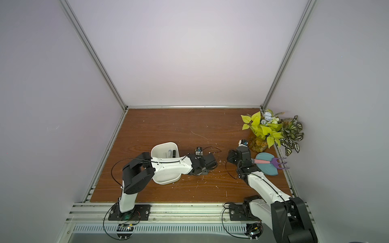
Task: Put the usb flash drive into the storage box
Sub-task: Pick up the USB flash from the center of the board.
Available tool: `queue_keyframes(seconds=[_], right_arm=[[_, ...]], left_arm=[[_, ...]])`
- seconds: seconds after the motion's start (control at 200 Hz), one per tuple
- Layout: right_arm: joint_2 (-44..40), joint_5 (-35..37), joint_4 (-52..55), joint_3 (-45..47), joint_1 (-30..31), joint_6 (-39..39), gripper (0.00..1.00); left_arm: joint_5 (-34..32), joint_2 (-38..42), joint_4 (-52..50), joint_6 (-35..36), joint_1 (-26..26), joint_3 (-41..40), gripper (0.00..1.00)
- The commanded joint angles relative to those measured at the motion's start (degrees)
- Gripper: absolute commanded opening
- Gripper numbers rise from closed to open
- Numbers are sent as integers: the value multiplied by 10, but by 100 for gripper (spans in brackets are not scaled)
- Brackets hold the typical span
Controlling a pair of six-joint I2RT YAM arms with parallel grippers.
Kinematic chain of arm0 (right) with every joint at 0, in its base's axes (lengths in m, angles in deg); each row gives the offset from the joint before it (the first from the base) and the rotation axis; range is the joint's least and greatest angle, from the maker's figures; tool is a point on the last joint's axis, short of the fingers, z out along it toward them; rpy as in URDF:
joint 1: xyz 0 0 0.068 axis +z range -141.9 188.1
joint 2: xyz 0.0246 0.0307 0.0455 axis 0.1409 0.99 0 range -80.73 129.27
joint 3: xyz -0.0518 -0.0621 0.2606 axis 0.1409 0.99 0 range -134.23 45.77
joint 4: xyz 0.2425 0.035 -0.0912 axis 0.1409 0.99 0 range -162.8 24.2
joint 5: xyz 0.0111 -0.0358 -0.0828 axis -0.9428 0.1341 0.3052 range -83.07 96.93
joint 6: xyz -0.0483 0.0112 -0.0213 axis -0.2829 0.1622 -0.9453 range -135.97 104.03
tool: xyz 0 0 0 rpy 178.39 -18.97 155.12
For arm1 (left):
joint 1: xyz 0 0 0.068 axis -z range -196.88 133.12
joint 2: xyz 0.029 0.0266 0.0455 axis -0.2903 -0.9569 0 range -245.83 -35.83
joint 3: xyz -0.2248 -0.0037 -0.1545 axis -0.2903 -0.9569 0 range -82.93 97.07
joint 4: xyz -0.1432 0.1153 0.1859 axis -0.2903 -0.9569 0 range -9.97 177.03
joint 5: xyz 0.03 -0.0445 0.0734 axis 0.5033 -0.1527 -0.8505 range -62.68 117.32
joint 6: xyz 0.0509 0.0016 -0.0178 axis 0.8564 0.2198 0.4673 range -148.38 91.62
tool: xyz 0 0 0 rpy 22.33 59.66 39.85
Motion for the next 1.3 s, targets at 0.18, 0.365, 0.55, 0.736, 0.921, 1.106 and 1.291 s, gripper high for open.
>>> queue_keyframes(seconds=[0.18,0.365,0.55,0.736,0.921,1.106,1.291], right_arm=[[4,-13,-21,0,-2,4,54],[4,-15,-21,0,-2,4,54],[3,-16,-28,3,-2,5,54],[9,-21,-28,2,-2,5,53],[9,-22,-29,2,-2,5,53],[10,-26,-33,2,-2,5,53],[23,-35,-39,0,-1,4,53]], left_arm=[[-11,-27,-8,3,-18,-34,23],[-32,-15,-8,22,-16,-29,8],[-47,40,-11,54,-18,-16,1],[-81,145,-37,58,-17,-26,0],[-122,316,-67,26,-34,-133,0],[-115,533,-67,0,-92,-315,0],[-94,553,-66,-6,-113,-374,0]])
